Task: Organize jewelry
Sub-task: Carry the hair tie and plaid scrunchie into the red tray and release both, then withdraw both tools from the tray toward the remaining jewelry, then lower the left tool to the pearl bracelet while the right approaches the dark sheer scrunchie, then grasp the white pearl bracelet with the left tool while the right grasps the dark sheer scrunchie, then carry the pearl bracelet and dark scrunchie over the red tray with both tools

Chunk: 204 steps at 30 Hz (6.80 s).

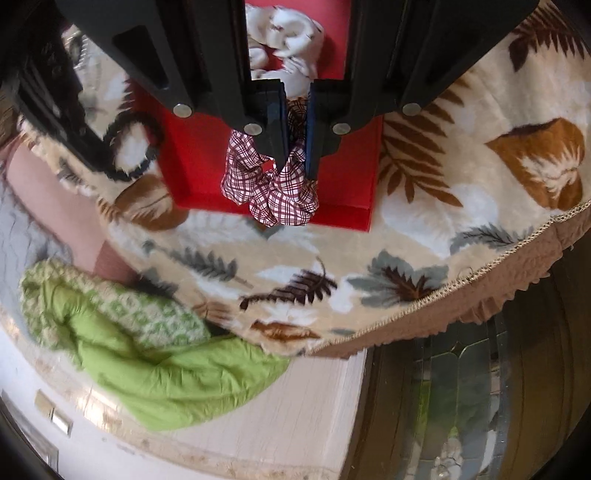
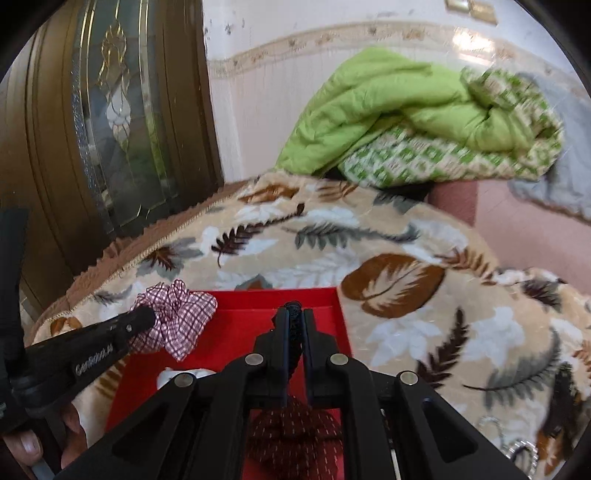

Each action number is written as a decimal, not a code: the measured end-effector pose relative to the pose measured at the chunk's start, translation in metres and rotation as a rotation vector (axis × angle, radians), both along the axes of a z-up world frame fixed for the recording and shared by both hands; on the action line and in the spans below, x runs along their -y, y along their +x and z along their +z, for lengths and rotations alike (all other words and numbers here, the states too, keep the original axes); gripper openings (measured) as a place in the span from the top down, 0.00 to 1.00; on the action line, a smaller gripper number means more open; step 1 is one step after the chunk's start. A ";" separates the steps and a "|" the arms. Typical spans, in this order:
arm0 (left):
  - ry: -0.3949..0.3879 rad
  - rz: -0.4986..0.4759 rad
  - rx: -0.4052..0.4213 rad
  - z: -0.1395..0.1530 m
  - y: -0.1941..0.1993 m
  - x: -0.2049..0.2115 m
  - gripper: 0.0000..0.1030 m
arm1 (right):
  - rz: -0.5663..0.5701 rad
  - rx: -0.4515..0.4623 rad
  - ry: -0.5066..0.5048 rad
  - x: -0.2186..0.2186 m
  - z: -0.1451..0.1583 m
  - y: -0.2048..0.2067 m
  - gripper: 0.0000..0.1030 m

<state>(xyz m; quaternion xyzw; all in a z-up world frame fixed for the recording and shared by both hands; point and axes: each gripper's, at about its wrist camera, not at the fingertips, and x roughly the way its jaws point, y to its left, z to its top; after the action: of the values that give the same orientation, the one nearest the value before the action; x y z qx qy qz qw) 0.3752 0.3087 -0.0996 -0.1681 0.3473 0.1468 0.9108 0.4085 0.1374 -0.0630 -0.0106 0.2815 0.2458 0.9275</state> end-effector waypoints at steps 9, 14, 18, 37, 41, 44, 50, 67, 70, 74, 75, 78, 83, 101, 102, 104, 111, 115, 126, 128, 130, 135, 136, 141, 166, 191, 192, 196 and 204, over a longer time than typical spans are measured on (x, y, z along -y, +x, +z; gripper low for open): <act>0.010 0.055 -0.124 -0.022 0.026 -0.014 0.93 | 0.052 -0.101 -0.093 -0.027 -0.040 0.045 0.93; 0.026 0.058 -0.152 -0.028 0.031 -0.015 0.93 | 0.037 -0.107 -0.157 -0.038 -0.046 0.052 0.93; 0.052 0.049 -0.171 -0.028 0.034 -0.011 0.92 | 0.033 -0.113 -0.184 -0.043 -0.046 0.056 0.93; 0.111 0.049 -0.204 -0.032 0.040 -0.009 0.70 | 0.046 -0.203 -0.232 -0.046 -0.058 0.071 0.88; 0.087 0.049 -0.181 -0.029 0.034 -0.014 0.58 | 0.044 -0.195 -0.213 -0.042 -0.056 0.066 0.57; 0.095 0.033 -0.164 -0.025 0.028 -0.012 0.58 | 0.040 -0.189 -0.187 -0.038 -0.052 0.058 0.51; 0.112 0.016 -0.095 -0.012 0.012 -0.001 0.40 | 0.023 -0.157 -0.160 -0.019 -0.034 0.029 0.38; 0.225 -0.268 0.101 0.029 -0.115 0.172 0.28 | -0.213 -0.077 -0.050 0.160 0.027 -0.147 0.21; 0.251 -0.308 0.101 0.033 -0.144 0.201 0.28 | -0.265 -0.078 -0.003 0.199 0.033 -0.178 0.19; 0.277 -0.340 0.116 0.042 -0.184 0.231 0.28 | -0.315 -0.083 0.069 0.247 0.030 -0.217 0.17; 0.278 -0.347 0.118 0.043 -0.191 0.237 0.28 | -0.328 -0.087 0.085 0.258 0.027 -0.226 0.17; 0.285 -0.370 0.123 0.051 -0.212 0.257 0.28 | -0.346 -0.109 0.126 0.286 0.015 -0.247 0.17; 0.335 -0.420 0.136 0.062 -0.227 0.289 0.27 | -0.373 -0.090 0.098 0.315 0.008 -0.265 0.17; 0.269 -0.479 -0.031 0.005 -0.101 0.340 0.28 | -0.397 -0.125 0.121 0.385 0.012 -0.132 0.26; 0.253 -0.483 -0.048 -0.002 -0.090 0.341 0.28 | -0.404 -0.134 0.113 0.386 0.008 -0.118 0.26; 0.235 -0.493 -0.076 -0.018 -0.068 0.346 0.29 | -0.423 -0.152 0.101 0.389 -0.002 -0.094 0.26; 0.210 -0.528 -0.126 -0.060 -0.018 0.358 0.43 | -0.492 -0.232 0.137 0.403 -0.051 -0.060 0.37; 0.143 -0.528 -0.168 -0.079 -0.001 0.353 0.58 | -0.468 -0.207 0.084 0.398 -0.048 -0.057 0.37; 0.122 -0.595 -0.179 -0.082 0.007 0.364 0.91 | -0.509 -0.263 0.066 0.415 -0.069 -0.037 0.37; 0.118 -0.615 -0.177 -0.079 0.004 0.360 0.91 | -0.512 -0.285 0.081 0.418 -0.077 -0.031 0.37; 0.135 -0.639 -0.173 -0.073 -0.003 0.354 0.91 | -0.518 -0.303 0.090 0.419 -0.084 -0.026 0.37; 0.086 -0.644 -0.164 -0.057 -0.023 0.336 0.91 | -0.516 -0.341 0.103 0.416 -0.094 -0.021 0.23; 0.078 -0.637 -0.150 -0.053 -0.029 0.332 0.91 | -0.512 -0.346 0.092 0.414 -0.097 -0.019 0.23; 0.044 -0.611 -0.107 -0.042 -0.044 0.326 0.91 | -0.494 -0.385 0.088 0.409 -0.114 -0.011 0.35; 0.185 -0.525 0.027 0.003 -0.078 0.323 0.91 | -0.570 -0.235 0.060 0.384 -0.070 -0.085 0.87; 0.116 -0.366 0.148 0.054 -0.193 0.210 0.91 | -0.375 -0.077 0.080 0.253 -0.006 -0.226 0.87; 0.114 -0.359 0.146 0.057 -0.192 0.202 0.91 | -0.359 -0.075 0.086 0.245 -0.003 -0.224 0.87; 0.111 -0.330 0.130 0.062 -0.184 0.176 0.91 | -0.309 -0.072 0.095 0.215 0.003 -0.213 0.87; 0.046 -0.332 0.087 0.061 -0.142 0.124 0.91 | -0.207 -0.081 0.080 0.159 0.001 -0.167 0.87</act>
<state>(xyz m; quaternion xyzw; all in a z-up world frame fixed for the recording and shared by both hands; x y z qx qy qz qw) 0.2329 0.1845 -0.0390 -0.0935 0.3272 -0.0049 0.9403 0.2417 -0.0212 -0.0616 0.0654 0.3083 0.1597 0.9355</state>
